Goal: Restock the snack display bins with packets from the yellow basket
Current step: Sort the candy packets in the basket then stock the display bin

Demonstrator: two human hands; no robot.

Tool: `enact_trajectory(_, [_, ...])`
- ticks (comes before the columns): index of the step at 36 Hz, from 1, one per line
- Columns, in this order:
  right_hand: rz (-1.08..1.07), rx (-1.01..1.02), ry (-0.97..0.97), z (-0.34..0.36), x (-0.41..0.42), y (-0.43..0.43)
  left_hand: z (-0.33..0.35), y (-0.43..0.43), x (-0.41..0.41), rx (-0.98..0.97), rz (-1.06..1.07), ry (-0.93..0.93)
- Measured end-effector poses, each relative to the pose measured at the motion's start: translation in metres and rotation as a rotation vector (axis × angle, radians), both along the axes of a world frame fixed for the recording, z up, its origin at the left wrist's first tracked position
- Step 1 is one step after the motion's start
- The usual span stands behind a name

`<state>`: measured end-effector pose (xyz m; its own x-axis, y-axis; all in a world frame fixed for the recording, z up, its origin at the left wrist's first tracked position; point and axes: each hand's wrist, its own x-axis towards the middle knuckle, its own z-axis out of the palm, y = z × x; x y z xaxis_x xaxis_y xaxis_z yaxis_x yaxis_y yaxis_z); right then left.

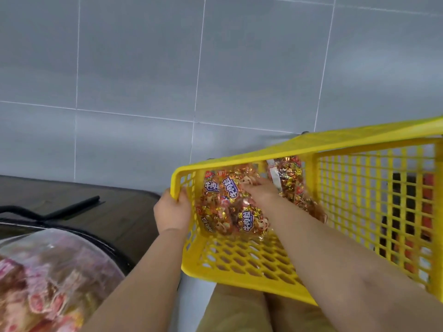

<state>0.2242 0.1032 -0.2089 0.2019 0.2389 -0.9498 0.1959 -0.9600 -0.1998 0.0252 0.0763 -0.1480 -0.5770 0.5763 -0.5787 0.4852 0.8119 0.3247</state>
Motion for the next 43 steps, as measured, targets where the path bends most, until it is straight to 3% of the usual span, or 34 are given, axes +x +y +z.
enact_trajectory(7, [-0.177,-0.126,0.228,0.061,0.059,-0.037,0.01,0.002,0.006,0.058,0.009,-0.017])
enact_trajectory(10, [-0.177,-0.141,0.283,0.076,0.075,-0.052,0.019,-0.004,0.015,0.235,-0.091,0.155])
enact_trajectory(12, [-0.167,-0.095,0.303,0.082,0.078,-0.059,0.029,-0.01,0.03,0.369,-0.192,0.143])
enact_trajectory(14, [-0.167,-0.041,0.342,0.083,0.075,-0.063,0.038,-0.018,0.046,0.353,-0.176,-0.155])
enact_trajectory(17, [-0.151,0.002,0.395,0.082,0.064,-0.061,0.044,-0.028,0.067,0.063,0.135,-0.711])
enact_trajectory(20, [-0.036,0.011,0.439,0.076,0.052,-0.051,0.038,-0.036,0.076,-0.114,0.317,-0.905])
enact_trajectory(23, [0.071,0.033,0.403,0.06,0.045,-0.038,0.029,-0.042,0.073,-0.081,0.405,-0.81])
enact_trajectory(27, [0.157,0.177,0.06,0.023,0.038,-0.013,0.019,-0.047,0.064,-0.012,0.518,-0.728])
enact_trajectory(29, [0.24,0.225,-0.013,0.006,0.032,-0.001,0.016,-0.05,0.058,-0.01,0.513,-0.701])
enact_trajectory(32, [0.386,0.244,-0.043,-0.009,0.023,0.017,0.01,-0.054,0.05,-0.002,0.477,-0.633])
enact_trajectory(43, [0.374,0.184,0.003,-0.023,0.026,0.004,0.01,-0.063,0.048,0.035,0.538,-0.633])
